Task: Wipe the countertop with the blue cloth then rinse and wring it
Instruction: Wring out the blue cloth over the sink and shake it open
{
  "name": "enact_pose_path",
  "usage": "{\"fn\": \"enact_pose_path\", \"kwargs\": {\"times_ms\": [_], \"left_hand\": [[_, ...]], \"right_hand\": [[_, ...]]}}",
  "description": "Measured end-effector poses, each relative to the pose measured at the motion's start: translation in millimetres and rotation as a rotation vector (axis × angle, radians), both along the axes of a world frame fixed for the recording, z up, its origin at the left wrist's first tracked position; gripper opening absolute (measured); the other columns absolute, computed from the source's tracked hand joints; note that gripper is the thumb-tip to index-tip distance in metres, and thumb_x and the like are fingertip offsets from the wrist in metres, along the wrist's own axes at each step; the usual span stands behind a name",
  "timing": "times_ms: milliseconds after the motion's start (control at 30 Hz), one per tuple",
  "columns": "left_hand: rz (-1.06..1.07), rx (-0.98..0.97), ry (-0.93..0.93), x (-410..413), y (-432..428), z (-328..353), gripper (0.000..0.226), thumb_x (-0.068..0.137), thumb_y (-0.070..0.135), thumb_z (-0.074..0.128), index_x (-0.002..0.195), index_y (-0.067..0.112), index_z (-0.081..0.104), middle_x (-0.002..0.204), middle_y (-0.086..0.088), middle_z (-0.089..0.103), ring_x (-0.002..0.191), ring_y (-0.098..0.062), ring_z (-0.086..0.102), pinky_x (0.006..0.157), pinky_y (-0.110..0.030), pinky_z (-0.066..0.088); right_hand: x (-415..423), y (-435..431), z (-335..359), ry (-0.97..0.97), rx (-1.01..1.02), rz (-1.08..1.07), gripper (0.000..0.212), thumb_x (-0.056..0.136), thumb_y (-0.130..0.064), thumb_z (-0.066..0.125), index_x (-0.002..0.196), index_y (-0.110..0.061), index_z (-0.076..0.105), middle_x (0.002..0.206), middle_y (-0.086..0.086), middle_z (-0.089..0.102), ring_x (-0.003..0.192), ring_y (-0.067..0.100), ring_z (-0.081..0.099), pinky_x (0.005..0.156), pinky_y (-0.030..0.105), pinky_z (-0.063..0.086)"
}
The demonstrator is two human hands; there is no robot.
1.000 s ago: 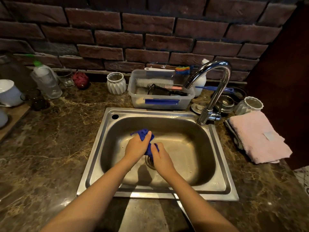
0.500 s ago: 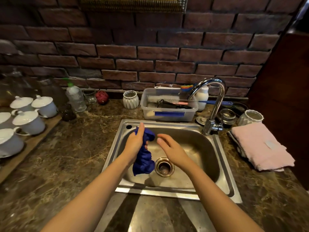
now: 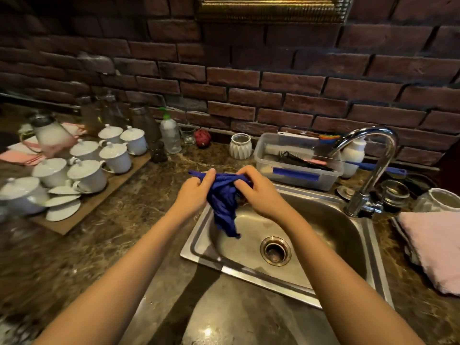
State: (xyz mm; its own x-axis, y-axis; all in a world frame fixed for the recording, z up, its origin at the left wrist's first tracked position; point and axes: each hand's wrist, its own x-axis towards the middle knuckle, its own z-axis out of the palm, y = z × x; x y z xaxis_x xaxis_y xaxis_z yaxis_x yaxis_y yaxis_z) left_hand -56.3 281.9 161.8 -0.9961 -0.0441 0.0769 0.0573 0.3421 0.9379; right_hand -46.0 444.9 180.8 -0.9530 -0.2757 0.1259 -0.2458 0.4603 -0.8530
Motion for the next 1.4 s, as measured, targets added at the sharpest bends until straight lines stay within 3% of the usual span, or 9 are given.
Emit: {"fn": "enact_pose_path", "kwargs": {"times_ms": [100, 267, 467, 700, 800, 1000, 1100, 1233, 1400], "left_hand": [[0.060, 0.028, 0.062, 4.0, -23.4, 7.7, 0.047, 0.096, 0.034, 0.045, 0.054, 0.014, 0.051, 0.040, 0.014, 0.051, 0.041, 0.004, 0.046, 0.046, -0.013, 0.033], [0.045, 0.070, 0.058, 7.8, -65.9, 15.9, 0.044, 0.094, 0.040, 0.044, 0.070, 0.009, 0.062, 0.066, -0.003, 0.060, 0.060, -0.006, 0.053, 0.062, -0.028, 0.038], [-0.253, 0.148, -0.068, 7.4, -125.0, 20.2, 0.013, 0.092, 0.015, 0.053, 0.090, 0.023, 0.063, 0.077, 0.013, 0.071, 0.075, 0.002, 0.063, 0.068, -0.019, 0.049], [-0.123, 0.213, -0.107, -17.2, -234.4, 23.9, 0.026, 0.076, 0.014, 0.073, 0.099, 0.018, 0.061, 0.096, 0.001, 0.069, 0.091, -0.017, 0.065, 0.078, -0.026, 0.051], [-0.188, 0.174, -0.112, -25.8, -271.1, 28.7, 0.016, 0.085, 0.007, 0.062, 0.096, 0.019, 0.061, 0.092, 0.004, 0.069, 0.086, -0.012, 0.066, 0.077, -0.023, 0.053], [-0.258, 0.017, -0.152, -46.5, -321.0, 46.4, 0.018, 0.086, 0.015, 0.062, 0.104, 0.018, 0.061, 0.100, -0.004, 0.068, 0.091, -0.019, 0.066, 0.075, -0.025, 0.055], [-0.273, -0.086, -0.098, -61.3, -326.7, 61.8, 0.019, 0.086, 0.015, 0.063, 0.105, 0.018, 0.060, 0.092, 0.003, 0.064, 0.082, -0.012, 0.062, 0.061, -0.015, 0.051], [-0.282, -0.211, 0.021, -79.8, -324.0, 86.1, 0.023, 0.084, 0.017, 0.065, 0.107, 0.016, 0.062, 0.094, 0.002, 0.063, 0.085, -0.013, 0.059, 0.075, -0.027, 0.049], [-0.373, -0.553, 0.485, -83.9, -335.1, 77.2, 0.032, 0.081, 0.032, 0.060, 0.096, 0.004, 0.065, 0.096, -0.009, 0.063, 0.092, -0.019, 0.055, 0.081, -0.032, 0.042]], "right_hand": [[-6.3, -14.2, 10.5, 0.104, 0.168, 0.121, 0.018, 0.095, -0.023, 0.049, 0.107, -0.013, 0.056, 0.098, 0.000, 0.060, 0.089, 0.017, 0.057, 0.077, 0.030, 0.045], [-17.2, -47.6, 27.3, 0.088, 0.081, 0.151, 0.016, 0.090, -0.028, 0.058, 0.091, -0.013, 0.065, 0.084, -0.001, 0.061, 0.080, 0.012, 0.056, 0.071, 0.027, 0.041], [-33.9, -116.5, 18.8, 0.003, 0.043, 0.036, 0.028, 0.093, -0.031, 0.050, 0.068, -0.020, 0.047, 0.063, -0.007, 0.044, 0.061, 0.006, 0.041, 0.062, 0.026, 0.032], [-55.5, -183.6, 9.1, -0.087, 0.103, 0.184, 0.028, 0.084, -0.033, 0.066, 0.108, -0.020, 0.059, 0.105, -0.004, 0.061, 0.094, 0.010, 0.057, 0.083, 0.027, 0.043], [-62.1, -207.8, 4.5, -0.209, 0.127, 0.305, 0.028, 0.080, -0.024, 0.072, 0.105, -0.014, 0.065, 0.101, -0.001, 0.066, 0.087, 0.005, 0.060, 0.076, 0.019, 0.045], [-77.4, -242.2, -14.0, -0.265, -0.012, 0.234, 0.015, 0.082, -0.018, 0.069, 0.094, -0.011, 0.067, 0.094, 0.000, 0.067, 0.088, 0.011, 0.062, 0.083, 0.029, 0.048], [-86.5, -266.0, -23.5, -0.153, -0.008, 0.123, 0.013, 0.087, -0.012, 0.062, 0.099, -0.014, 0.066, 0.096, 0.000, 0.067, 0.087, 0.013, 0.062, 0.077, 0.029, 0.051], [-97.2, -288.7, -27.6, 0.149, 0.037, -0.177, 0.016, 0.086, -0.008, 0.059, 0.099, -0.015, 0.064, 0.095, -0.002, 0.062, 0.090, 0.013, 0.057, 0.079, 0.027, 0.045], [-87.2, -299.1, -39.4, 0.424, -0.021, -0.288, 0.020, 0.077, 0.005, 0.056, 0.091, -0.009, 0.059, 0.092, -0.002, 0.053, 0.081, 0.000, 0.045, 0.073, 0.005, 0.035]]}}
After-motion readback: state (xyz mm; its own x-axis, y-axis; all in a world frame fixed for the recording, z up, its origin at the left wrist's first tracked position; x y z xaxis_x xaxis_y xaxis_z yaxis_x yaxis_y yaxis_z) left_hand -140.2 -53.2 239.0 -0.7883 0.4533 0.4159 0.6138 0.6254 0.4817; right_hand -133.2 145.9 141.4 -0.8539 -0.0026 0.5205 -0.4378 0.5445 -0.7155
